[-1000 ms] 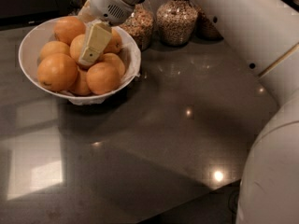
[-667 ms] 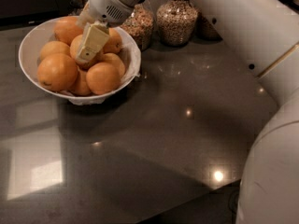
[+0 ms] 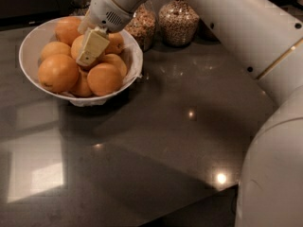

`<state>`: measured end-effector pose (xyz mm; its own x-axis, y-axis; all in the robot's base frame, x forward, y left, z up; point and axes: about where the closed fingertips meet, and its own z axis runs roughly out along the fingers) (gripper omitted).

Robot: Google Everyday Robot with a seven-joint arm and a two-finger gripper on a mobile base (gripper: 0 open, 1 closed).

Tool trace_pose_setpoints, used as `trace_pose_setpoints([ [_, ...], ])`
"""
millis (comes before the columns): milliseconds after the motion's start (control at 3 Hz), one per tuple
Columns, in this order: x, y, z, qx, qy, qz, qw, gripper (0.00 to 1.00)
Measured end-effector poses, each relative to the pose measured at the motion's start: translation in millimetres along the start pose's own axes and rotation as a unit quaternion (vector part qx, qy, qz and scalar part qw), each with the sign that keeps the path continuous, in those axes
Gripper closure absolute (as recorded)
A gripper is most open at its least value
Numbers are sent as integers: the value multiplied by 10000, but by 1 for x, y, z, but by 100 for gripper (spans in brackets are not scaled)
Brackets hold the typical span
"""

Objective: Pick orange from white bowl

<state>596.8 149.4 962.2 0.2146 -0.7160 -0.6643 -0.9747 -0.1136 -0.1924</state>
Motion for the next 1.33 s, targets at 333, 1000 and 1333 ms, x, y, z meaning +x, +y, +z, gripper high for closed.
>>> trace_pose_setpoints([
  [333, 9, -9, 13, -41, 131, 118, 9998, 35],
  [1000, 16, -13, 26, -133, 133, 209, 9996, 36],
  [1333, 18, -14, 27, -156, 134, 251, 9995, 50],
])
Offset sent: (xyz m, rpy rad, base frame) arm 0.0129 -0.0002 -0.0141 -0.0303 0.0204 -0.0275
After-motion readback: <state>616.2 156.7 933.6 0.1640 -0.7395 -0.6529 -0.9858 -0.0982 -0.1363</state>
